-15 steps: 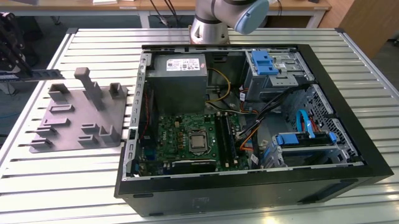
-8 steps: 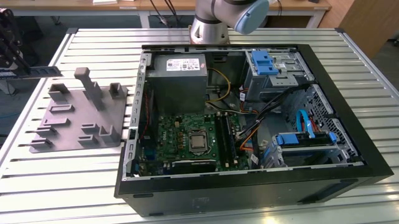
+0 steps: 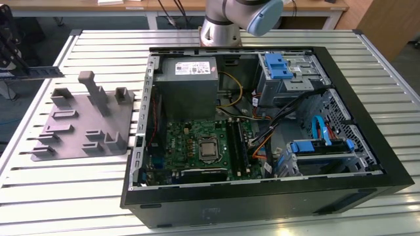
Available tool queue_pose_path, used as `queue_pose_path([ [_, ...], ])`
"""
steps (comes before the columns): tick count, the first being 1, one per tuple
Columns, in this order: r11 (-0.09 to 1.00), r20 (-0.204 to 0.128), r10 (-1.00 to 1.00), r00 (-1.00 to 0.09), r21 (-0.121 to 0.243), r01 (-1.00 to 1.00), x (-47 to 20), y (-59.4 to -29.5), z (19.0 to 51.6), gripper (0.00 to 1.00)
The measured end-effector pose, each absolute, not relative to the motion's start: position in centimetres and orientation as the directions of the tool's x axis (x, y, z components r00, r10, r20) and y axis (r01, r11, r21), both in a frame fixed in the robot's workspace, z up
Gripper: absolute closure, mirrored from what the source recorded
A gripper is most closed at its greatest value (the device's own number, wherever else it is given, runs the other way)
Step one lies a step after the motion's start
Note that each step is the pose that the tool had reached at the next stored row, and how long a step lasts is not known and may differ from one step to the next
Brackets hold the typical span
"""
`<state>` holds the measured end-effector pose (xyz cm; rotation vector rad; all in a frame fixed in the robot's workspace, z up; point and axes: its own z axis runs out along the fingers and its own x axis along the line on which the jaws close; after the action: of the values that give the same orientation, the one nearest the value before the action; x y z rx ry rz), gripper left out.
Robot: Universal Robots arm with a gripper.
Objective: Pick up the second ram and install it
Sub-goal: 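Pick up the second ram and move it above second insertion slot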
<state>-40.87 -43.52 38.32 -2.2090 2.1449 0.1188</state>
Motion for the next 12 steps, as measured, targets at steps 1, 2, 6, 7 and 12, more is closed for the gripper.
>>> queue_pose_path([
  [1,-0.03,-0.098,-0.995,0.029,0.01,-0.999,-40.9,-43.5,38.4,0.86],
  [2,-0.03,-0.098,-0.995,0.029,0.01,-0.999,-40.9,-43.5,38.5,0.86],
  [6,-0.03,-0.1,-0.995,0.029,0.01,-0.999,-40.9,-43.5,39.0,0.86],
  [7,-0.03,-0.1,-0.995,0.029,0.01,-0.999,-40.9,-43.5,39.1,0.86],
  [12,-0.03,-0.102,-0.994,0.029,0.01,-0.999,-40.9,-43.5,39.7,0.86],
])
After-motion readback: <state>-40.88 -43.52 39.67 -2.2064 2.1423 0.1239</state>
